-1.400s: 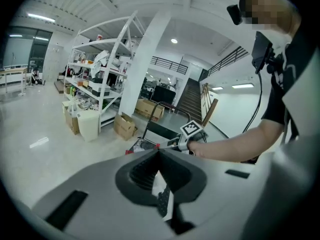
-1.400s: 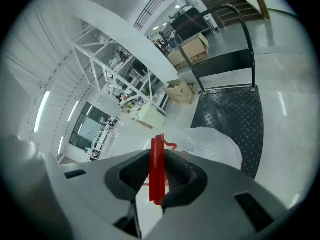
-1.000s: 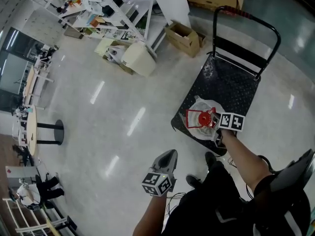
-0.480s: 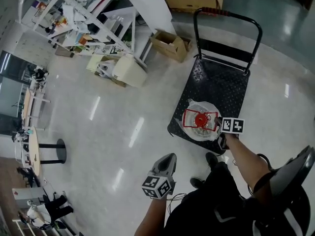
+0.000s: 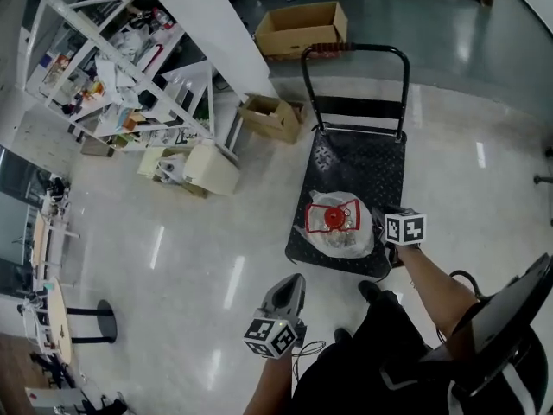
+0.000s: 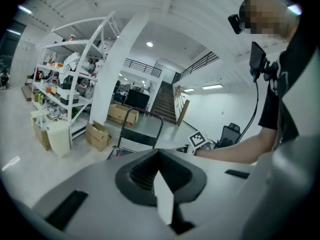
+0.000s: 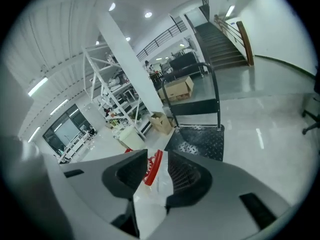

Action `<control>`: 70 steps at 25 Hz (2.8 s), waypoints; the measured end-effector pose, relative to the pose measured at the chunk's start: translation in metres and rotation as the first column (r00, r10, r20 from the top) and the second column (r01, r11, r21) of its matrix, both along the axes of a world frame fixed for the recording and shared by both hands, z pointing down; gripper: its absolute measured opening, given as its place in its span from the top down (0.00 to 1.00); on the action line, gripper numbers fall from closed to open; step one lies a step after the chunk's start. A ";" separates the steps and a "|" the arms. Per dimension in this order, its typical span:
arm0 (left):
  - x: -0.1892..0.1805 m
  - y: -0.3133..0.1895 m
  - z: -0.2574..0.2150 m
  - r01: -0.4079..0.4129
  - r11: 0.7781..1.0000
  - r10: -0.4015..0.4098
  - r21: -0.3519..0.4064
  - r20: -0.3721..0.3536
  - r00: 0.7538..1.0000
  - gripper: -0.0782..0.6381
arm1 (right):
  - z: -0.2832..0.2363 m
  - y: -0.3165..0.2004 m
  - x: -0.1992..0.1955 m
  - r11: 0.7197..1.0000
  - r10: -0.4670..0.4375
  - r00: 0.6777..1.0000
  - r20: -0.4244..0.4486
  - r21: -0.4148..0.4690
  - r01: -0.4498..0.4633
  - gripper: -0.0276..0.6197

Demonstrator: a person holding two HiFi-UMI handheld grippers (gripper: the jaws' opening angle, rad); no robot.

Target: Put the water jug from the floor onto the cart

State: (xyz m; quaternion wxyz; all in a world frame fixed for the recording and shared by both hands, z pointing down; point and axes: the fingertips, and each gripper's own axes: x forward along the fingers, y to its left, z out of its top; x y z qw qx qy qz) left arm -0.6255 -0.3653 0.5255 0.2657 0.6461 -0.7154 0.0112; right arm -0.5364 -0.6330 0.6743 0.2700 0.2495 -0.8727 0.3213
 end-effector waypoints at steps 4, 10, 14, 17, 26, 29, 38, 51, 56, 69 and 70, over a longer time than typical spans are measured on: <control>0.034 0.018 -0.030 -0.133 0.985 0.130 0.114 0.036 0.991 0.89 | -0.055 0.041 0.036 0.995 0.018 0.997 0.070 0.096 -0.025 0.77; 0.078 0.067 -0.073 -0.265 0.941 0.256 0.210 0.068 0.964 0.89 | -0.126 0.123 0.099 0.983 0.070 0.990 0.120 0.163 -0.089 0.95; 0.107 0.099 -0.093 -0.305 0.924 0.290 0.228 0.099 0.952 0.89 | -0.175 0.172 0.149 0.973 0.077 0.988 0.137 0.206 -0.105 0.95; 0.127 0.104 -0.105 -0.331 0.913 0.308 0.238 0.130 0.942 0.89 | -0.214 0.196 0.185 0.949 0.043 0.993 0.113 0.306 -0.076 0.95; 0.233 0.110 -0.144 -0.355 0.897 0.297 0.263 0.234 0.926 0.89 | -0.271 0.243 0.318 0.880 0.079 0.986 0.144 0.455 -0.137 0.95; 0.277 0.114 -0.153 -0.318 0.905 0.260 0.281 0.225 0.939 0.89 | -0.286 0.255 0.364 0.864 0.050 0.986 0.161 0.487 -0.124 0.95; 0.401 0.175 -0.166 -0.316 0.922 0.268 0.225 0.219 0.938 0.89 | -0.299 0.310 0.486 0.853 0.053 0.981 0.188 0.502 -0.143 0.95; 0.466 0.326 -0.146 -0.503 0.843 0.416 0.188 0.366 0.833 0.89 | -0.286 0.486 0.541 0.813 0.176 0.971 0.163 0.532 -0.237 0.95; 0.463 0.397 -0.143 -0.535 0.821 0.459 0.198 0.328 0.826 0.89 | -0.284 0.568 0.546 0.817 0.223 0.964 0.147 0.511 -0.267 0.95; 0.558 0.563 -0.162 -0.541 0.809 0.470 0.229 0.299 0.830 0.89 | -0.304 0.758 0.632 0.805 0.181 0.964 0.195 0.533 -0.259 0.95; 0.570 0.576 -0.161 -0.533 0.815 0.466 0.228 0.291 0.836 0.89 | -0.302 0.773 0.644 0.805 0.173 0.966 0.190 0.538 -0.250 0.95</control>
